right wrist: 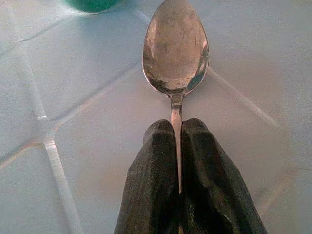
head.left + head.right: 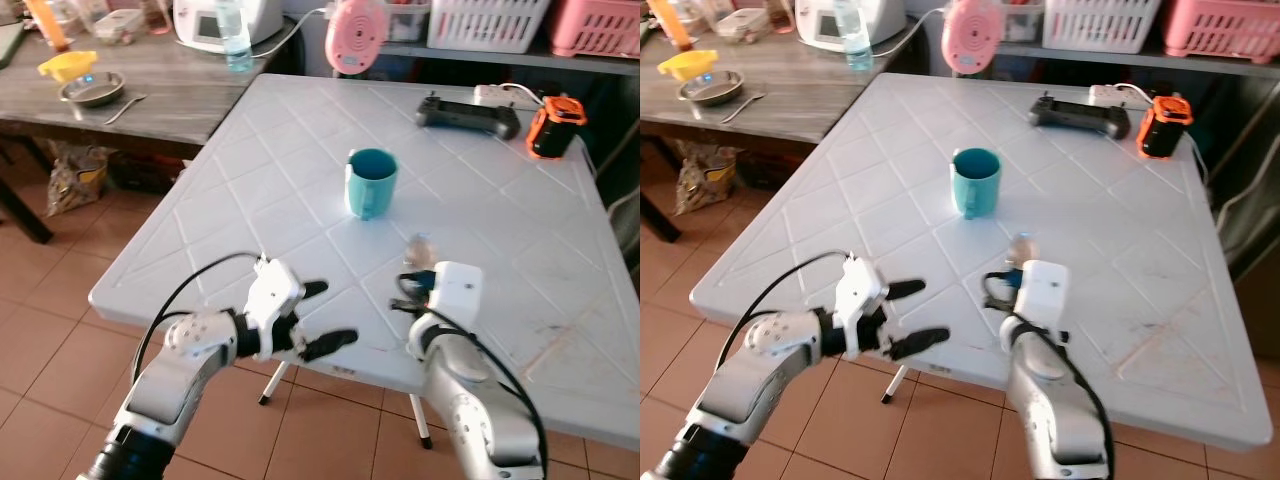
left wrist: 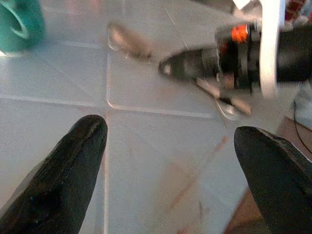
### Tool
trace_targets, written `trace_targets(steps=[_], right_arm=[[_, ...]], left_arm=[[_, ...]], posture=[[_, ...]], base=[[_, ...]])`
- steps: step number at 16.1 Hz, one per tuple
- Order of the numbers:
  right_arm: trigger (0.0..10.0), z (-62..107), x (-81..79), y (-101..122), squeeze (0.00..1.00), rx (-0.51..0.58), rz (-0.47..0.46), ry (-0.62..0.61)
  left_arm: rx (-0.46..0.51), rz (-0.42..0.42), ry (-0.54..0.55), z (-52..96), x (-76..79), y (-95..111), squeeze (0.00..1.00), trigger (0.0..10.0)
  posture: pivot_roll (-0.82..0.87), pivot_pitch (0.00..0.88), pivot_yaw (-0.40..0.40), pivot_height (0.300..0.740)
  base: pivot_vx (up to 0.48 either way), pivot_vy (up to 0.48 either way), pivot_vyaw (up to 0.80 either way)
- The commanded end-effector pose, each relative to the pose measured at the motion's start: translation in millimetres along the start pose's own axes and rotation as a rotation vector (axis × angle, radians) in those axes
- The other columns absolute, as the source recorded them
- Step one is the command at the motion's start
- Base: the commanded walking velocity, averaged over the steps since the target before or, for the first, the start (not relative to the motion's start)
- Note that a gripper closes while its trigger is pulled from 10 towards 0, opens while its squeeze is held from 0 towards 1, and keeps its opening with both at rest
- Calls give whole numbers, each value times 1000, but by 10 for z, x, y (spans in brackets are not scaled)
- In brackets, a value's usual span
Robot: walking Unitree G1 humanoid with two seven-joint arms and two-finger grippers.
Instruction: Setting the table
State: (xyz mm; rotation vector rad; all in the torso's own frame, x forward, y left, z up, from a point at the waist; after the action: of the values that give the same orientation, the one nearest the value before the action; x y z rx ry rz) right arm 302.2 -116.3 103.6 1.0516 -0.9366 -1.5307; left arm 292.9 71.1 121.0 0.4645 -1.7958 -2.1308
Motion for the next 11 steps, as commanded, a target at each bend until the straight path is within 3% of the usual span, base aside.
trace_targets(steps=[1, 3, 5, 6, 8, 10, 11], right_arm=[[0, 24, 65, 54, 0, 43, 38, -14], [0, 41, 172, 183, 0, 125, 134, -37], [0, 52, 250, 230, 0, 150, 173, -60], [0, 79, 349, 311, 0, 195, 227, -101], [0, 117, 403, 381, 0, 247, 275, -121], [0, 203, 490, 470, 0, 328, 340, -164], [0, 222, 512, 491, 0, 343, 357, -175]], left_arm=[[4, 4, 34, 16, -70, -4, 0, 10000], [37, 24, 68, -18, -109, 28, 0, 10000], [55, 29, 89, -51, -119, 47, 0, 10000], [86, 13, 160, -70, -184, 87, 0, 10000], [114, -9, 272, -65, -309, 123, 0, 10000], [159, -8, 480, -2, -561, 198, 0, 10000], [165, -7, 522, 15, -611, 208, 0, 10000]], posture=[[117, 89, 26, 740], [111, 84, 19, 740], [102, 78, 10, 740], [98, 75, 7, 740], [95, 71, 1, 740], [95, 67, -7, 740], [95, 67, -7, 740]], base=[[0, 0, 0], [0, 0, 0], [0, 0, 0], [0, 0, 0], [0, 0, 0], [0, 0, 0], [0, 0, 0]])
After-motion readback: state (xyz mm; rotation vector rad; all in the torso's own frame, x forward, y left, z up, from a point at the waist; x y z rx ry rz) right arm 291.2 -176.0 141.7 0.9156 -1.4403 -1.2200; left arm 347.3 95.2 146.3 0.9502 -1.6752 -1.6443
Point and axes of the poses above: a point about 5 cm out from each wrist's last joint towards the gripper, its own z axis pointing back from the gripper into the wrist, its own y axis along the axis of the wrist's last joint, x = y × z, the point moved 3 cm from there along -z, pointing out of the wrist towards the gripper, and after that the axes turned 2 degrees about -z, right-handed, at the moved point
